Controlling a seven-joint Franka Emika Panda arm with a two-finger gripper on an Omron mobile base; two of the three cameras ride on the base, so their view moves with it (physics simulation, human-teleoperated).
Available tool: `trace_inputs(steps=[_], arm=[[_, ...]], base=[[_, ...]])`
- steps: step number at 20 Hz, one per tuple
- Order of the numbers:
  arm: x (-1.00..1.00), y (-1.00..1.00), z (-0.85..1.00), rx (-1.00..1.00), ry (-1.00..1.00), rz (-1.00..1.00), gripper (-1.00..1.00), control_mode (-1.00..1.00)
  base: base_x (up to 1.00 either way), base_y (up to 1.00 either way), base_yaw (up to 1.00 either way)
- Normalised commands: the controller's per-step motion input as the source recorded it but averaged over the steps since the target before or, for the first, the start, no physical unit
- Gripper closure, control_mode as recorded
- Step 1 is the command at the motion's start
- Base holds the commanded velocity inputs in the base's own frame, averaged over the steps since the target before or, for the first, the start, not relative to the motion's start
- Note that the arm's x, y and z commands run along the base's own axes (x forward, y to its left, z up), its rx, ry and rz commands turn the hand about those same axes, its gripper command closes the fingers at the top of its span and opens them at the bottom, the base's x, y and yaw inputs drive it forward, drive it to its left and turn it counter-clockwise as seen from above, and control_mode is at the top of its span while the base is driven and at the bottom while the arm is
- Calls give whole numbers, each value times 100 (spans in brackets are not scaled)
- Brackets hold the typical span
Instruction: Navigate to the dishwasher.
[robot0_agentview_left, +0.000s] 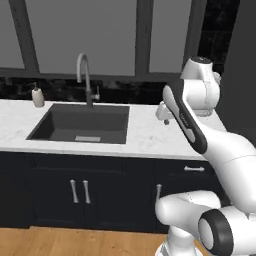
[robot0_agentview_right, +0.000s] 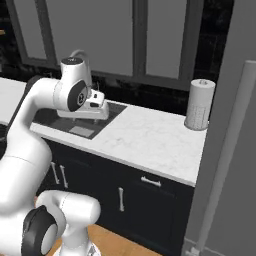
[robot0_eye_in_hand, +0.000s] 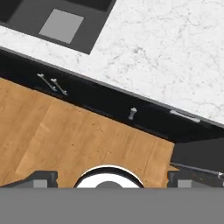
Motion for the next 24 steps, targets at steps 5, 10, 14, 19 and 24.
trace_inputs(steps=[5, 10, 14, 19, 24], arm=[[0, 0, 0, 0, 0, 0, -100, 100], [0, 0, 0, 0, 0, 0, -100, 100], [0, 0, 0, 0, 0, 0, -100, 100], [0, 0, 0, 0, 0, 0, -100, 100], [0, 0, 0, 0, 0, 0, -100, 100]], base=[[0, 48, 44], [35, 80, 25], [83, 100, 4], [99, 100, 0], [80, 100, -4]])
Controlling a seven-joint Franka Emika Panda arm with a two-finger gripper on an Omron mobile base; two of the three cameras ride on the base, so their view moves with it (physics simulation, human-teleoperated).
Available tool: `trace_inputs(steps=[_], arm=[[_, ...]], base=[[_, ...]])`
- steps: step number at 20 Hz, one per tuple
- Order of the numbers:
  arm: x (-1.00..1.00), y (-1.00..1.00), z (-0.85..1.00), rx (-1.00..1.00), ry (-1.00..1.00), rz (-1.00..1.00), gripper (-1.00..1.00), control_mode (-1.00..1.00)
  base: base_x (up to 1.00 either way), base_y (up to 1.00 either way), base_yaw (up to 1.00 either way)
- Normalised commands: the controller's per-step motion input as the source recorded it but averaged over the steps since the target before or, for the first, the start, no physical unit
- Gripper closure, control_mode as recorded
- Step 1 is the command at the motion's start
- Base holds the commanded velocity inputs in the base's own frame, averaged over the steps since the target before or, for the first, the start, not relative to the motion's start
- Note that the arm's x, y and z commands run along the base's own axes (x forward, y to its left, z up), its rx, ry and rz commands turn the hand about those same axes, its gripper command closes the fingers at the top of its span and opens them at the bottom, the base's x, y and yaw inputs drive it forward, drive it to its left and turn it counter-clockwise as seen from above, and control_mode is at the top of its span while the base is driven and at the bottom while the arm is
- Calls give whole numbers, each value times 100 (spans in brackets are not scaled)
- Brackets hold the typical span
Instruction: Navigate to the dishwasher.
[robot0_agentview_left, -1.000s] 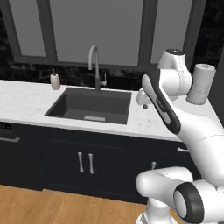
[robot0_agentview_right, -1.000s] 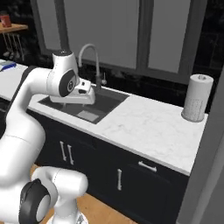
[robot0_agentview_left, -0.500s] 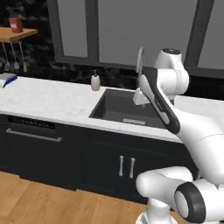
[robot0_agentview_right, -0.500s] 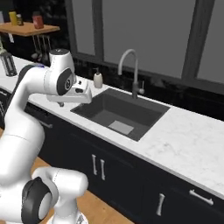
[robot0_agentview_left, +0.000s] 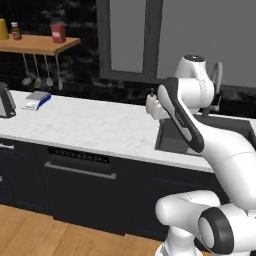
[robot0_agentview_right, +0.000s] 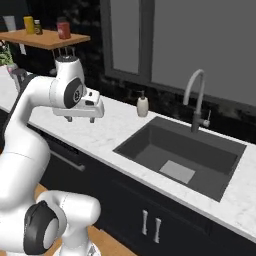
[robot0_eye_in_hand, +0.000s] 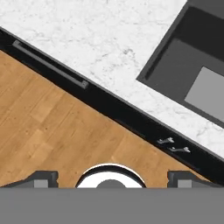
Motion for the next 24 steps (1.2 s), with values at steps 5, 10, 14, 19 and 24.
trace_inputs(steps=[5, 10, 14, 19, 24], arm=[[0, 0, 0, 0, 0, 0, -100, 100], [0, 0, 0, 0, 0, 0, -100, 100], [0, 0, 0, 0, 0, 0, -100, 100], [0, 0, 0, 0, 0, 0, -100, 100], [0, 0, 0, 0, 0, 0, -100, 100]], base=[[62, 100, -13], [80, 96, -24], [98, 51, -20], [82, 61, -23], [84, 39, -28]])
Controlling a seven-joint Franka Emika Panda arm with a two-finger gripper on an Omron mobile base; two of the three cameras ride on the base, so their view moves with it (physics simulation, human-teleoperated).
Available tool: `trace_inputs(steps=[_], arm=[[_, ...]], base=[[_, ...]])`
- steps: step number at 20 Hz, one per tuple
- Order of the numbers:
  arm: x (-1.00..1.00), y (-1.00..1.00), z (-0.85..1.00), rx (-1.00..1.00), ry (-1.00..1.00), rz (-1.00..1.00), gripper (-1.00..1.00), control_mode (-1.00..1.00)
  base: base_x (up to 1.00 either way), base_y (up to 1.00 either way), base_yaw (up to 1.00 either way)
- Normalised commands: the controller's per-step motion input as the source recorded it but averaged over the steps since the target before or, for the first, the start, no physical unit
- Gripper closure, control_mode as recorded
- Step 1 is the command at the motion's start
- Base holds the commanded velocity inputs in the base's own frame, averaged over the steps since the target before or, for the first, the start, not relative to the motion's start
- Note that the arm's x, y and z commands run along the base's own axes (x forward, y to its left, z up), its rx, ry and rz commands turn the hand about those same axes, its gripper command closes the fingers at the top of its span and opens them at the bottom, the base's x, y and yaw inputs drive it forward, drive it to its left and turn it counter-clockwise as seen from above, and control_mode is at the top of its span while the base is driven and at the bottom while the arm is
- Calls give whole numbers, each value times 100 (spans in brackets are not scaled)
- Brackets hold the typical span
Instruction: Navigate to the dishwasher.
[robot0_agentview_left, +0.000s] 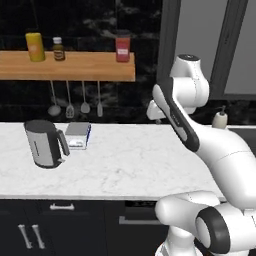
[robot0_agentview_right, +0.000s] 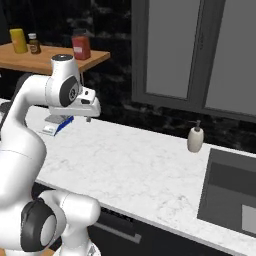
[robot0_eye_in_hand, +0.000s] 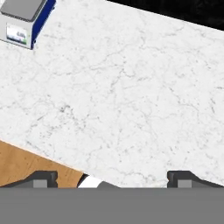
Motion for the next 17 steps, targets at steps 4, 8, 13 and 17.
trace_inputs(steps=[4, 8, 13, 17], arm=[[0, 0, 0, 0, 0, 0, -100, 100], [0, 0, 0, 0, 0, 0, -100, 100], [0, 0, 0, 0, 0, 0, -100, 100], [0, 0, 0, 0, 0, 0, -100, 100]], base=[[89, 10, -25], [92, 0, -21], [98, 2, -21], [100, 4, -30]])
